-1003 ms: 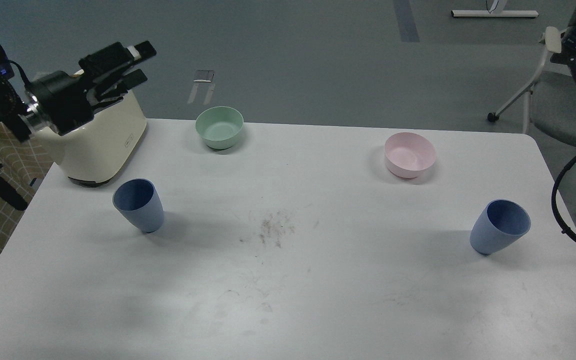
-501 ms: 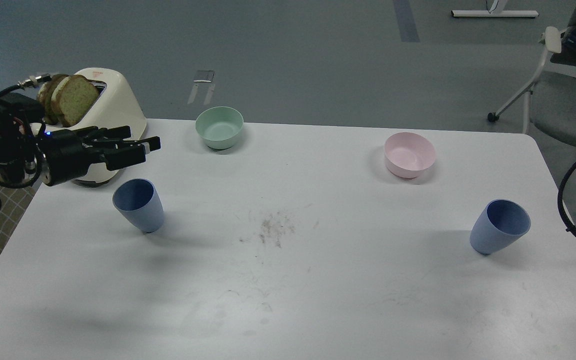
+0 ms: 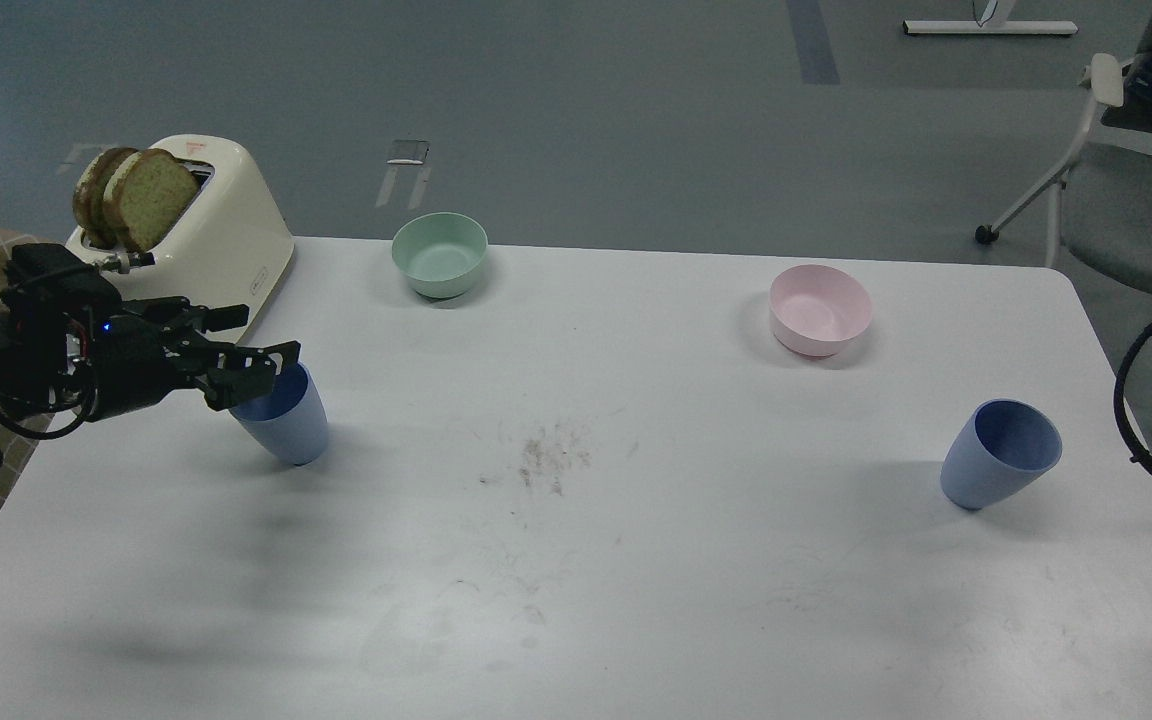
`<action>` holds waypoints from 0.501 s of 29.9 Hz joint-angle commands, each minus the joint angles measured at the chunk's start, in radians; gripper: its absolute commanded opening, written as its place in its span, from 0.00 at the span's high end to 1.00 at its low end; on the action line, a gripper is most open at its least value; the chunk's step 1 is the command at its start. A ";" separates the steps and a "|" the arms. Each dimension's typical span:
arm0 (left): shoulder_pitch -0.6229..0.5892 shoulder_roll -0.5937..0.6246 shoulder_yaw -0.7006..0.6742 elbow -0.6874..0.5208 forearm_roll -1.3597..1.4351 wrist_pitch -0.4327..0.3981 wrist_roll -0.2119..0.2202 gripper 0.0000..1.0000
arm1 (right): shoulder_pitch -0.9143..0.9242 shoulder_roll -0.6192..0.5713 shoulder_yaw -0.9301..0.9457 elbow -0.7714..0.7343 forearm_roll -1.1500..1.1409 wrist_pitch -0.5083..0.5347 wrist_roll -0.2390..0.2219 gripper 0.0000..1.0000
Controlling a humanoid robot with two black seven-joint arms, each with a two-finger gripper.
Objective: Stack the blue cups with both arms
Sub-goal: 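Reach the left gripper down to the blue cup nearest it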
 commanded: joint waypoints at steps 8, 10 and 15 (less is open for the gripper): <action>0.027 -0.010 0.010 0.072 -0.004 0.030 0.000 0.40 | 0.009 0.006 -0.002 0.000 0.000 0.000 0.000 0.00; 0.025 -0.019 0.010 0.076 -0.006 0.030 0.000 0.49 | 0.009 0.006 -0.002 0.000 0.000 0.000 0.000 0.00; 0.027 -0.031 0.010 0.078 -0.008 0.031 0.000 0.70 | 0.016 -0.002 -0.002 -0.004 0.000 0.000 0.000 0.00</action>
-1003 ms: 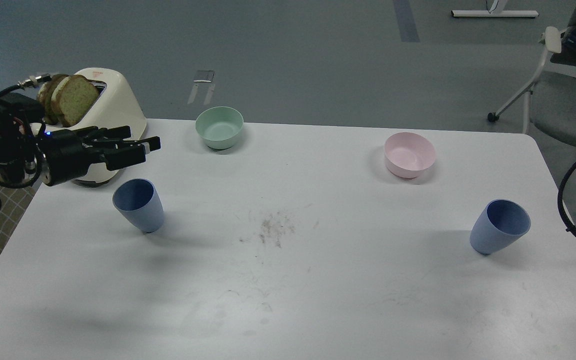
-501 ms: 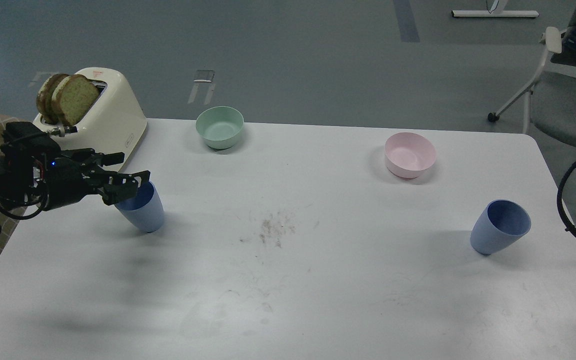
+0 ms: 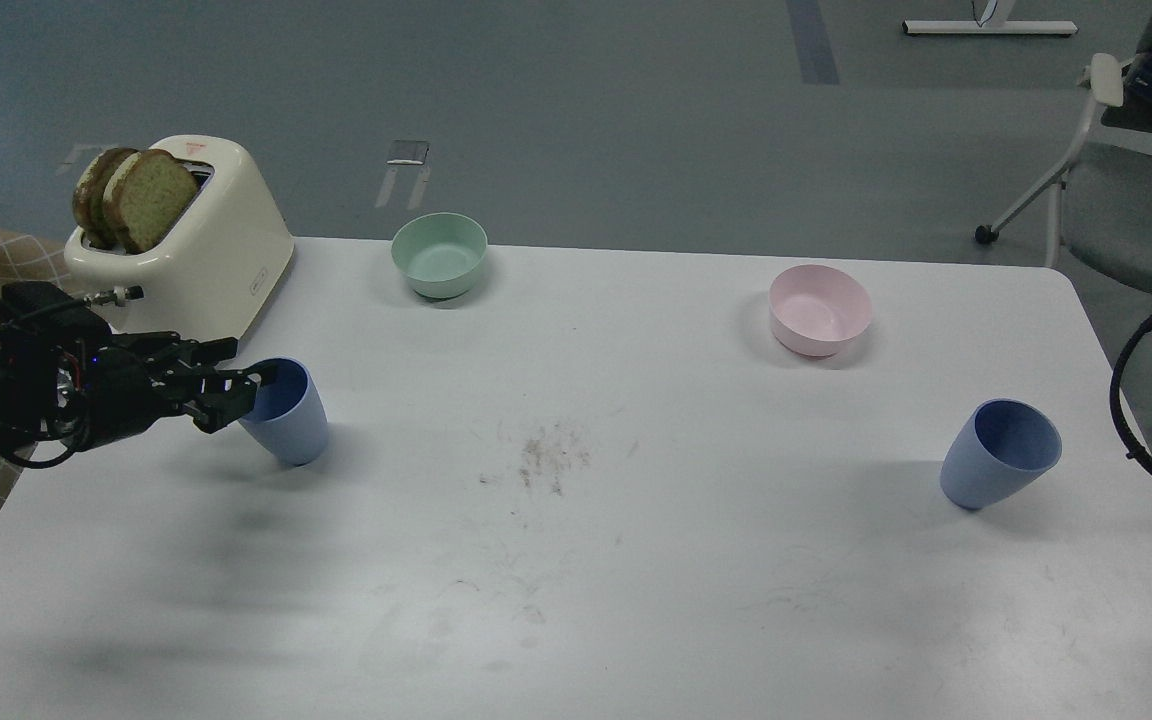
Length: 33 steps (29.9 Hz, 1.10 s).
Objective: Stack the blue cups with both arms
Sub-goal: 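Reach the left gripper down to the blue cup nearest it, then grasp the blue cup with the left gripper and lift it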
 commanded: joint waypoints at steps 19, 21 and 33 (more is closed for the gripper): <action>-0.018 -0.006 -0.007 -0.012 0.001 0.000 0.000 1.00 | 0.001 -0.006 0.002 -0.003 0.000 0.000 0.000 0.00; -0.027 -0.004 -0.010 -0.018 0.000 0.000 0.000 1.00 | -0.001 -0.006 0.002 -0.003 0.000 0.000 0.000 0.00; -0.279 -0.137 -0.002 -0.062 0.006 -0.041 0.000 1.00 | -0.018 -0.037 0.003 0.019 0.000 0.000 -0.002 0.00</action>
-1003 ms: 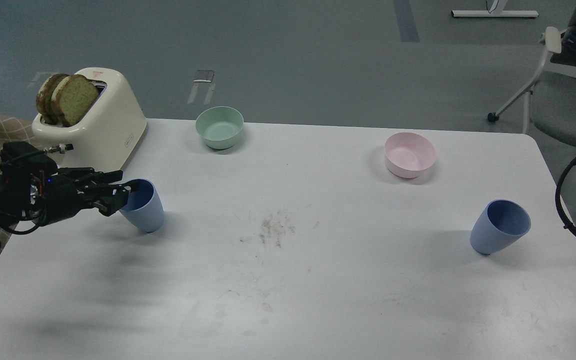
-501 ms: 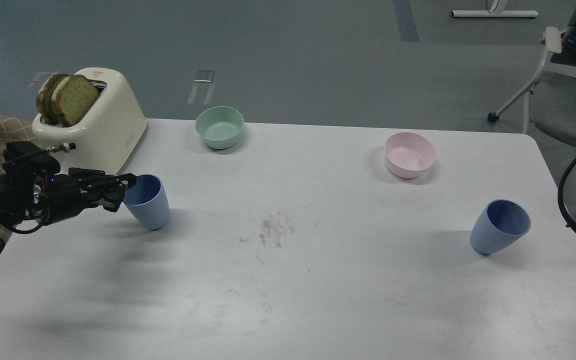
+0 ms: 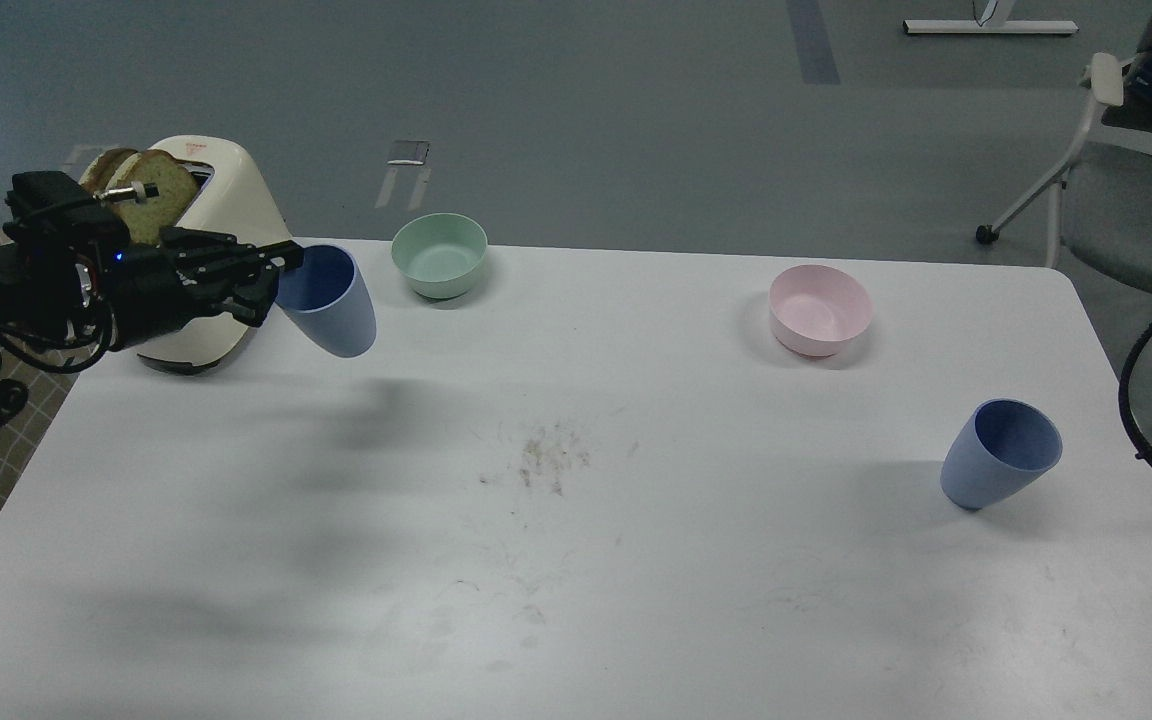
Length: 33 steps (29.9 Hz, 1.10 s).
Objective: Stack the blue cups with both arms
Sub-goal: 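Grasp the blue cup with the left gripper and lift it, then carry the cup toward the table center and set it down upright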
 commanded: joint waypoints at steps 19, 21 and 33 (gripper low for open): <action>-0.347 -0.437 0.395 0.076 0.037 -0.085 0.000 1.00 | -0.061 -0.049 0.012 0.007 0.000 0.000 -0.001 0.00; -0.345 -0.443 0.415 0.078 0.037 -0.085 0.000 1.00 | -0.074 -0.050 0.014 0.007 0.000 0.000 -0.001 0.00; -0.334 -0.478 0.469 0.151 0.039 -0.085 0.000 1.00 | -0.166 -0.061 0.032 0.053 0.002 0.000 -0.001 0.00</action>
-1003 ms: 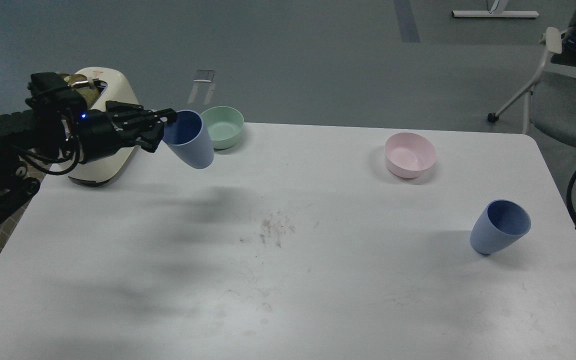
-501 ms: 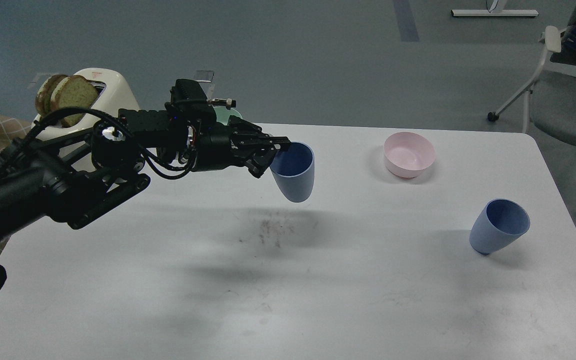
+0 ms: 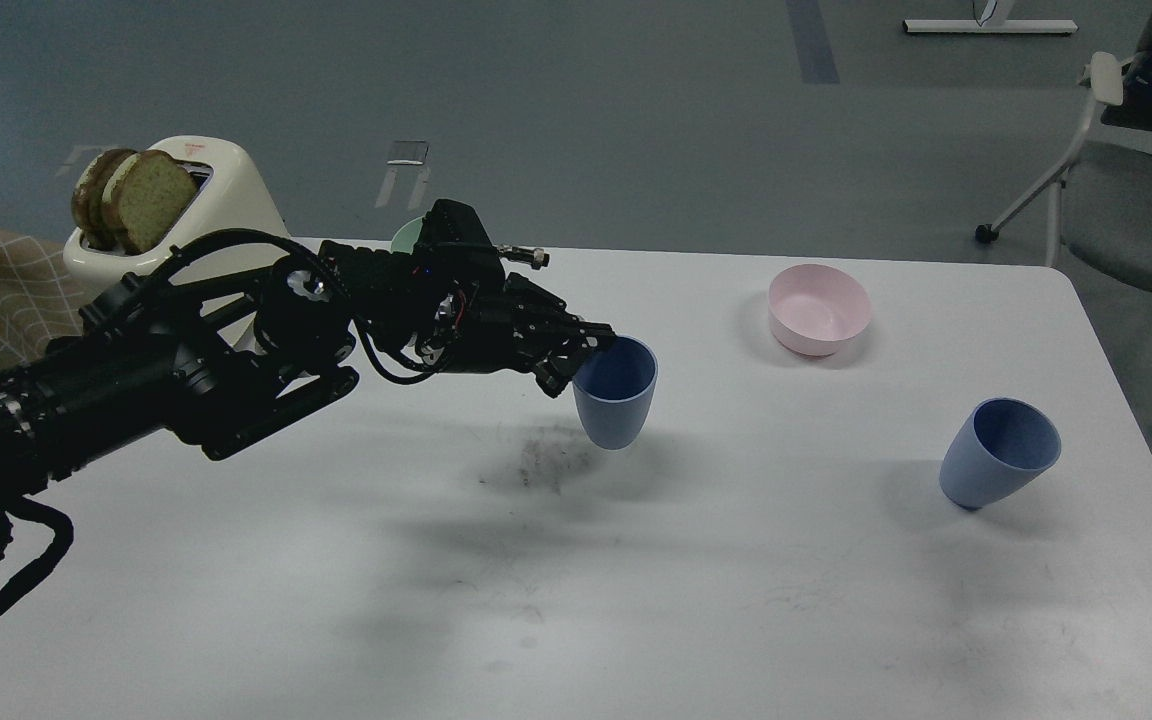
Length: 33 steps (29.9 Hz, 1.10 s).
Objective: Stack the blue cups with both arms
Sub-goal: 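Carry the cup toward the table center and set it down upright, then open the left gripper and withdraw it back toward rest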
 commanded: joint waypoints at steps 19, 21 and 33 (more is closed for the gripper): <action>-0.002 -0.013 0.055 0.054 -0.017 0.020 0.000 0.84 | -0.011 -0.004 0.007 0.007 0.000 0.000 0.000 0.00; -0.005 -0.013 0.053 0.045 -0.031 0.040 0.000 0.72 | -0.011 -0.007 0.007 0.007 0.000 0.000 0.000 0.00; -0.013 0.053 -0.011 0.033 -0.231 0.054 0.000 0.19 | -0.030 -0.056 0.006 0.007 0.000 0.000 0.000 0.00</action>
